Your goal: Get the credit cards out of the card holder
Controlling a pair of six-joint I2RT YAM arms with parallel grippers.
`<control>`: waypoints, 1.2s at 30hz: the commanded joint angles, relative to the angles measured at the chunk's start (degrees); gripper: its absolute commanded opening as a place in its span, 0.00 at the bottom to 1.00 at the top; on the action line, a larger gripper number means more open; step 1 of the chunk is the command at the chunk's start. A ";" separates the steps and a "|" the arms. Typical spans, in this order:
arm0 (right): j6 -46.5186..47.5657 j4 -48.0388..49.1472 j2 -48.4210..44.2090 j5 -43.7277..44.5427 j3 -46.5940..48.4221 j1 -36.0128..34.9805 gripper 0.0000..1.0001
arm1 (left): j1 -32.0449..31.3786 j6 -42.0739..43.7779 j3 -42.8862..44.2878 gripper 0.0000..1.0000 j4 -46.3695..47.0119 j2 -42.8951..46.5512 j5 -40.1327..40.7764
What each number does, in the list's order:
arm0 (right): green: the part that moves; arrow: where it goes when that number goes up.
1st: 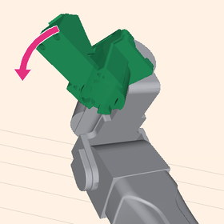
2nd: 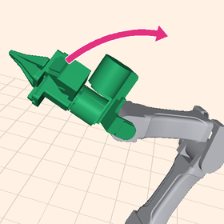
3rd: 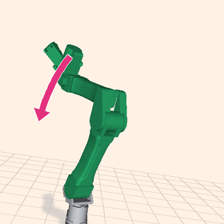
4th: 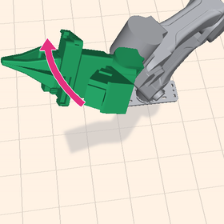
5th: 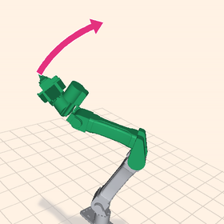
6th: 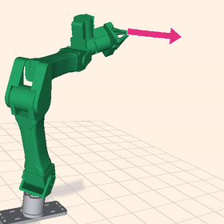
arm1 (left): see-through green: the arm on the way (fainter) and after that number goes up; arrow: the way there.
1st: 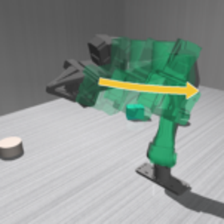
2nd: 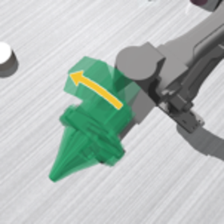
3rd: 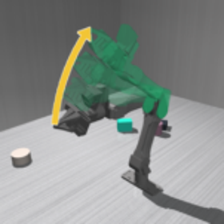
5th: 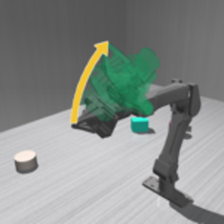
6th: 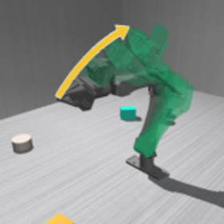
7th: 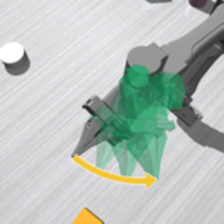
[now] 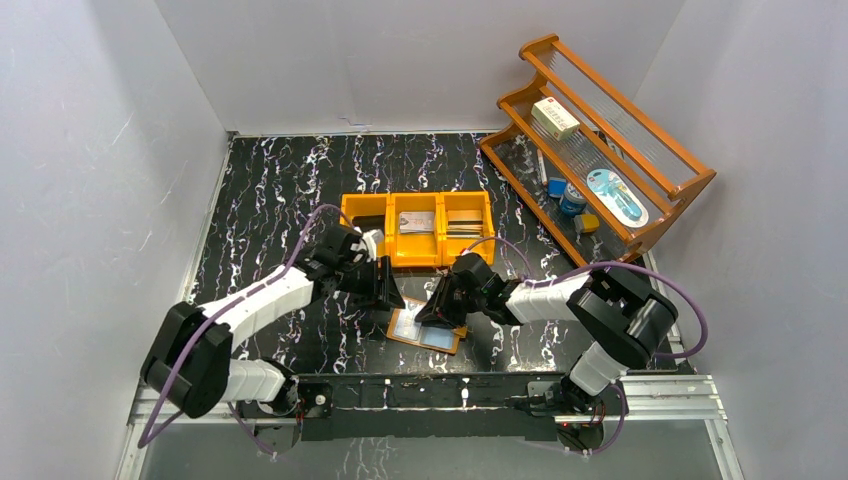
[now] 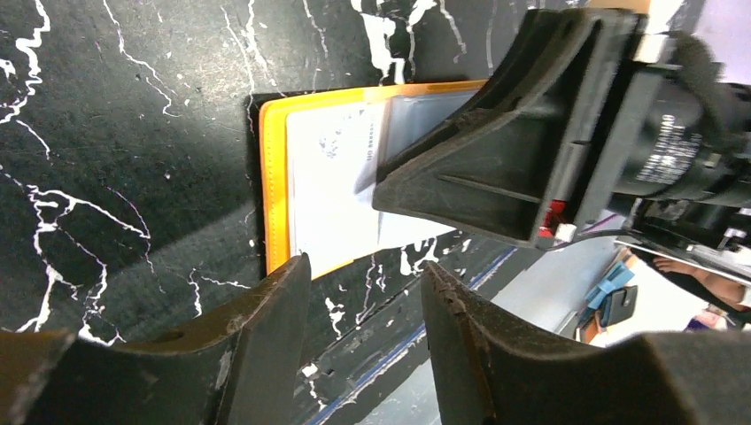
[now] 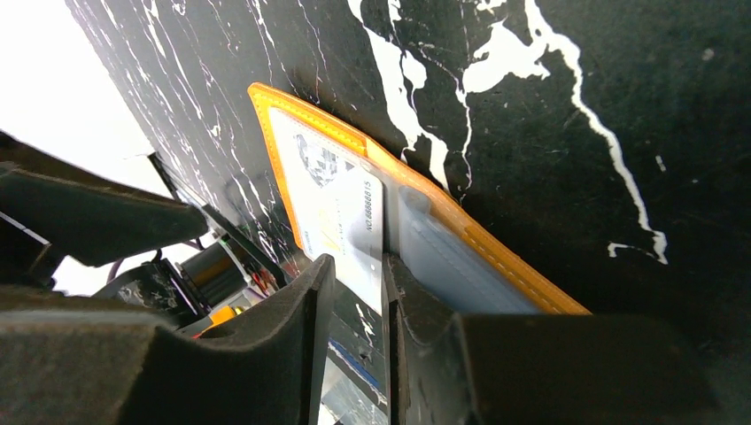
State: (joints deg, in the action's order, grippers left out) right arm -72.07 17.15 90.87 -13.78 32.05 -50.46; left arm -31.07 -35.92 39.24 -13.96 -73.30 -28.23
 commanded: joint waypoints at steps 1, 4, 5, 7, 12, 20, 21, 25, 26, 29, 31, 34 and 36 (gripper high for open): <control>0.25 -2.35 0.81 1.38 -1.39 0.24 0.34 | -1.36 2.67 1.40 0.47 -1.40 -4.15 2.70; 0.77 -3.71 0.61 1.63 -0.37 0.24 0.35 | -2.33 3.29 2.16 0.45 -0.32 -7.95 2.25; 0.79 -4.28 0.45 2.10 -0.29 0.20 0.35 | -2.93 3.79 2.76 0.44 -0.29 -8.69 2.61; 0.77 -4.35 0.35 2.43 -0.32 0.19 0.36 | -4.12 4.31 3.68 0.44 -0.33 -9.55 2.75; 0.55 -3.51 1.08 1.53 -0.31 0.22 0.37 | -5.29 4.12 3.47 0.42 -0.22 -10.80 2.42; 0.44 -3.07 1.63 1.24 -0.24 0.21 0.37 | -5.94 2.97 2.98 0.43 -0.72 -5.49 7.84; 0.52 -3.32 1.51 1.44 -0.16 0.19 0.37 | -5.93 3.06 3.26 0.44 -0.92 -5.36 8.57; 1.54 -4.72 0.90 2.16 0.21 0.25 0.37 | -6.11 3.44 4.21 0.44 -0.72 -2.19 9.97; 1.77 -5.27 0.89 2.21 0.35 0.24 0.37 | -6.13 3.78 4.11 0.45 -0.15 -2.21 9.35; 1.97 -5.36 0.84 2.27 0.47 0.21 0.37 | -6.11 4.40 3.58 0.45 2.22 -4.49 4.69; 1.95 -5.28 0.90 2.23 0.47 0.23 0.37 | -6.46 4.06 3.47 0.44 3.28 -6.83 2.29; 1.96 -5.22 1.00 2.11 0.47 0.19 0.37 | -7.10 3.06 3.11 0.42 3.41 -9.02 2.79; 1.88 -5.19 0.91 2.09 0.34 0.19 0.37 | -7.17 2.56 2.85 0.41 3.33 -10.47 2.73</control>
State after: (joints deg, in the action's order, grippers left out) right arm -71.81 16.53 90.91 -14.11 32.45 -50.26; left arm -37.67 -32.62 41.76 -10.76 -81.87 -23.22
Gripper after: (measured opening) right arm 0.368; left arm 0.422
